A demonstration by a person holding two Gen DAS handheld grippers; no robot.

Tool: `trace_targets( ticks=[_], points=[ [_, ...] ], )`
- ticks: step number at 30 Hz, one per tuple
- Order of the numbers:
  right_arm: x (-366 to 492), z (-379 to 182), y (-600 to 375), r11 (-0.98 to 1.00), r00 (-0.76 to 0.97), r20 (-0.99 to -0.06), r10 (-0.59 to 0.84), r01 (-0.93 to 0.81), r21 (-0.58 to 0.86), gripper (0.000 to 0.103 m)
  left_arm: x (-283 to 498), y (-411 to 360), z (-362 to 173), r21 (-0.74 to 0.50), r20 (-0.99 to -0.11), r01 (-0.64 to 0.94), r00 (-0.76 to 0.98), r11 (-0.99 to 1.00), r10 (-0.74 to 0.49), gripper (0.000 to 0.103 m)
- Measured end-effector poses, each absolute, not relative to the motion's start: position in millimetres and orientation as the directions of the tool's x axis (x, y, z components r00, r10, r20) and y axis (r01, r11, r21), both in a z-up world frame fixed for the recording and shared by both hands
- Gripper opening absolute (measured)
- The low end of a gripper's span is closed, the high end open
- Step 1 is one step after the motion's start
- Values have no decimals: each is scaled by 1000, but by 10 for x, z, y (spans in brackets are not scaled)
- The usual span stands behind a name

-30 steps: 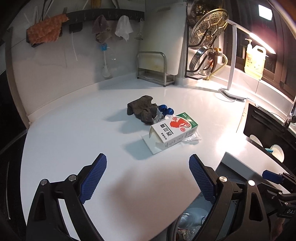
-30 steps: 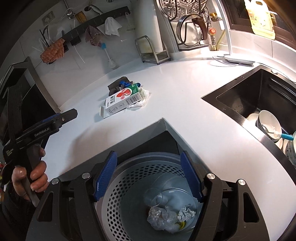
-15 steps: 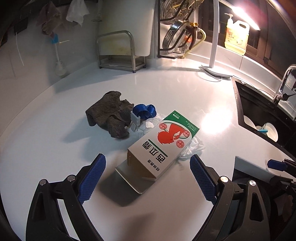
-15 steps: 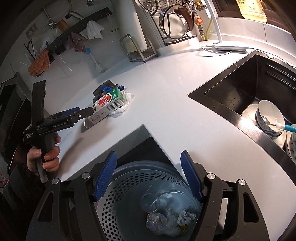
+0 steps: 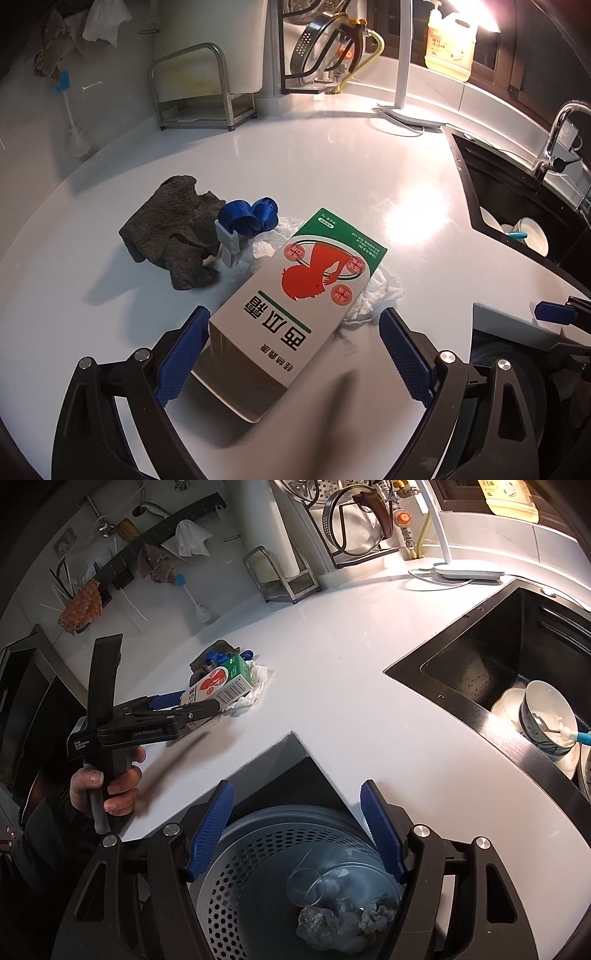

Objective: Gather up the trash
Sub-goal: 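Close the left tool on the white-and-red carton, then grasp white plastic bag with right tool while left tool holds the carton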

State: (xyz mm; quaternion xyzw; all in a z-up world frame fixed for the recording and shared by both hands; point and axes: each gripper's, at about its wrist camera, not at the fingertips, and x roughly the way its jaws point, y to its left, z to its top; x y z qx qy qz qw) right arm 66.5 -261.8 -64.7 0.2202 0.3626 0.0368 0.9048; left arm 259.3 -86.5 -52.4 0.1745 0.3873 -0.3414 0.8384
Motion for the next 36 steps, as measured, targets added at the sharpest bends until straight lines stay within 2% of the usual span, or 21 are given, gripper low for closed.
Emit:
trace_targets(
  ticks=[4,8,16,21,30,36],
  points=[
    [659,-640,-2627,901,736,-639,223,95,424,68,2588,-889,-552,21,-780,722,444,692,-440,66],
    [654,-625,-2618,905,738,-640,216,94,415,68,2563,-868,-533,3,-774,724,439,689,-457,62],
    [693,-532,-2545,919,741,-641,201,84,384,69,2475,-629,-431,-78,-730,661,472,746,-494,61],
    [859,-433,-2417,933,750,-630,202,49,358,68,2388,-368,-304,-79,-684,572,565,817,-461,61],
    [1597,-366,-1958,964,736,-647,200,-31,263,68,2334,212,-145,-16,-582,343,760,939,-288,61],
    [2208,-476,-1798,975,697,-695,174,-21,223,68,2370,580,-140,0,-559,213,810,977,-177,61]
  ],
)
